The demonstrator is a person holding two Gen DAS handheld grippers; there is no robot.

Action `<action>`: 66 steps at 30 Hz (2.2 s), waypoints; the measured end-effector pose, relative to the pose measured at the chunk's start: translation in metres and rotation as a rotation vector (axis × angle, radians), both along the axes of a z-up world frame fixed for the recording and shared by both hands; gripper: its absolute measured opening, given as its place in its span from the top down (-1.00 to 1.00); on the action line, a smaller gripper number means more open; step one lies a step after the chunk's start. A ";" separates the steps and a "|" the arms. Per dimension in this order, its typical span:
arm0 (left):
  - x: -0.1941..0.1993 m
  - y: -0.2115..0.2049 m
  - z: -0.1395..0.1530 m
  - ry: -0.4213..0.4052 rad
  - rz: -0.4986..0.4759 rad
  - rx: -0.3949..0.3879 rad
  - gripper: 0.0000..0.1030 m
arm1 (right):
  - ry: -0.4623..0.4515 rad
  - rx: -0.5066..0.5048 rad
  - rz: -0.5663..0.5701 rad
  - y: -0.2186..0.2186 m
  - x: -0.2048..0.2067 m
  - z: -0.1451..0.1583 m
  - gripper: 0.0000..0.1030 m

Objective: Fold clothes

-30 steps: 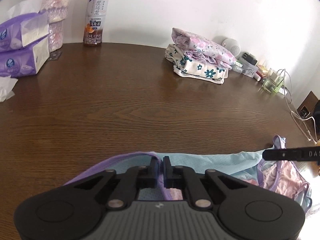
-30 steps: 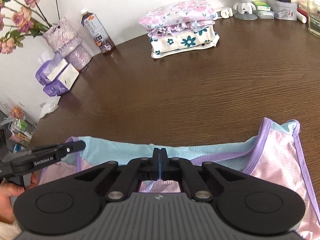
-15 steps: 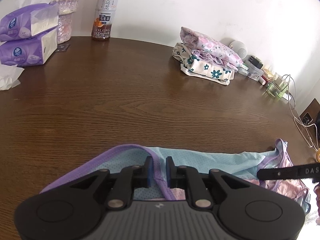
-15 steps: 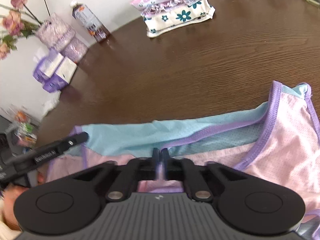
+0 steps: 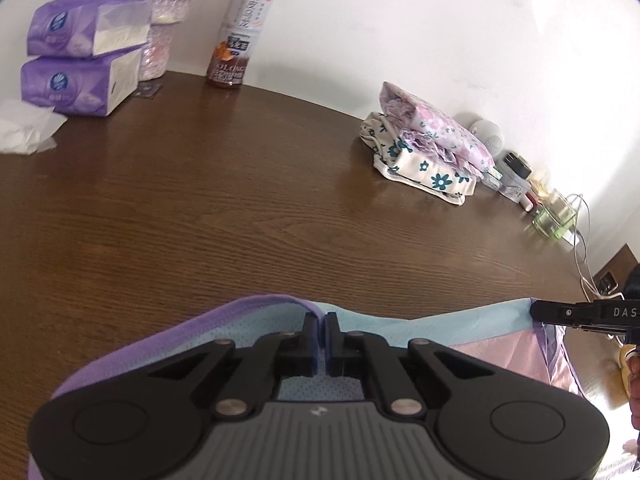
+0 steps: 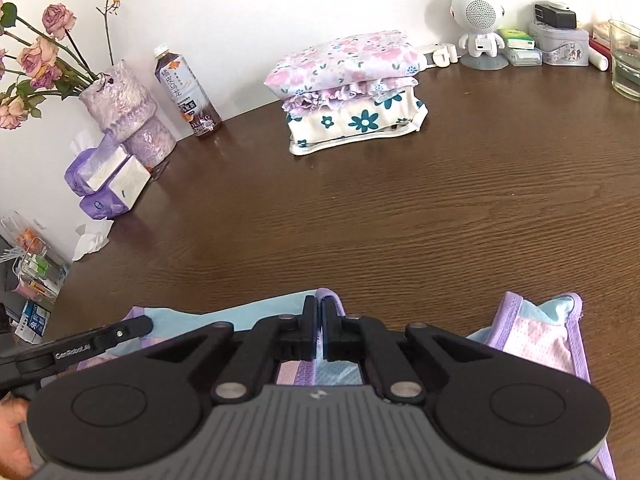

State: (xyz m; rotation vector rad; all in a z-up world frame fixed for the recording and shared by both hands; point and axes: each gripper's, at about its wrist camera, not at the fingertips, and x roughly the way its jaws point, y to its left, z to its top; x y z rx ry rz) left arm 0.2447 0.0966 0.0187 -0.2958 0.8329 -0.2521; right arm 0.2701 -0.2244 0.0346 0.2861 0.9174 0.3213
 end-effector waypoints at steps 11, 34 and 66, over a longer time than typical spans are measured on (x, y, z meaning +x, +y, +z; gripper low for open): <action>0.010 0.008 -0.002 0.069 0.048 -0.072 0.68 | 0.130 0.193 -0.058 -0.025 0.002 -0.024 0.25; 0.014 0.014 -0.013 0.035 0.152 -0.130 0.97 | 0.125 0.204 -0.157 -0.030 0.037 -0.032 0.95; -0.022 0.028 0.009 -0.065 0.160 -0.167 0.27 | 0.067 0.251 -0.089 -0.057 -0.001 -0.015 0.13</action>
